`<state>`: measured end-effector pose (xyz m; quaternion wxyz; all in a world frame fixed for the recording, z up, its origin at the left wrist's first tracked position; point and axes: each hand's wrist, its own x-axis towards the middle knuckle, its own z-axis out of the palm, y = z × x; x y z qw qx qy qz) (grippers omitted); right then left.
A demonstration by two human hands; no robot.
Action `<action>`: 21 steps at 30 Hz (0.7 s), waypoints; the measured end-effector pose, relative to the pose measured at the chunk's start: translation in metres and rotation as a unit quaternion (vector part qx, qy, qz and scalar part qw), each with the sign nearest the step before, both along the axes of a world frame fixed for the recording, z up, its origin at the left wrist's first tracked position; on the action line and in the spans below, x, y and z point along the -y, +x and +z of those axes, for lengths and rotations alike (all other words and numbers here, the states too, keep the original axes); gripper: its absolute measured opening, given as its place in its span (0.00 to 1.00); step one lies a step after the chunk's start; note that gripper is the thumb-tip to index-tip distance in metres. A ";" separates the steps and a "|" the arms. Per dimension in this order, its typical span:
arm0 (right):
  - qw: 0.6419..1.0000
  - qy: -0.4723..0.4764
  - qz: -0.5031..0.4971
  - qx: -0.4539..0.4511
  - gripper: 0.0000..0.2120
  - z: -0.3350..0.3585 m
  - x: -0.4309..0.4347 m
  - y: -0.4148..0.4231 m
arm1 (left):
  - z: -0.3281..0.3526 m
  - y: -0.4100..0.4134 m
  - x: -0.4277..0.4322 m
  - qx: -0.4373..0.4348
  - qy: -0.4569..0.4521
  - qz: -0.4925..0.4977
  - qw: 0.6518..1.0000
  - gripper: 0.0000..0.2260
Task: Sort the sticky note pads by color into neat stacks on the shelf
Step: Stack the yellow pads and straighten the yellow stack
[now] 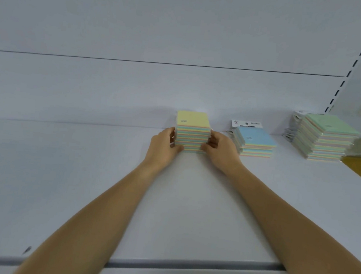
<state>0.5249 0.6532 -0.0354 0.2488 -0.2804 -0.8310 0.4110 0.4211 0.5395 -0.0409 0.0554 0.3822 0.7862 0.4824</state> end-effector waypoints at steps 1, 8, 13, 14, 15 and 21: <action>1.000 -0.006 0.004 -0.004 0.15 0.000 0.000 0.001 | 0.000 0.000 0.001 -0.003 -0.003 0.000 1.000 0.18; 0.999 -0.037 0.021 -0.031 0.15 0.000 -0.002 0.004 | 0.002 0.001 0.001 -0.009 -0.012 0.001 1.000 0.16; 0.999 -0.025 0.006 -0.023 0.13 0.001 0.000 0.002 | 0.003 0.001 0.001 -0.007 -0.016 0.009 1.000 0.15; 1.000 -0.019 -0.005 -0.024 0.13 0.001 0.000 0.002 | 0.003 0.001 0.000 -0.006 -0.017 0.014 1.000 0.14; 0.999 -0.009 -0.012 -0.028 0.13 0.002 0.001 0.002 | 0.003 0.001 0.000 -0.014 -0.018 0.019 1.000 0.13; 0.998 0.037 -0.033 -0.029 0.04 0.000 0.005 0.002 | 0.002 0.001 -0.001 -0.056 -0.065 0.033 0.996 0.15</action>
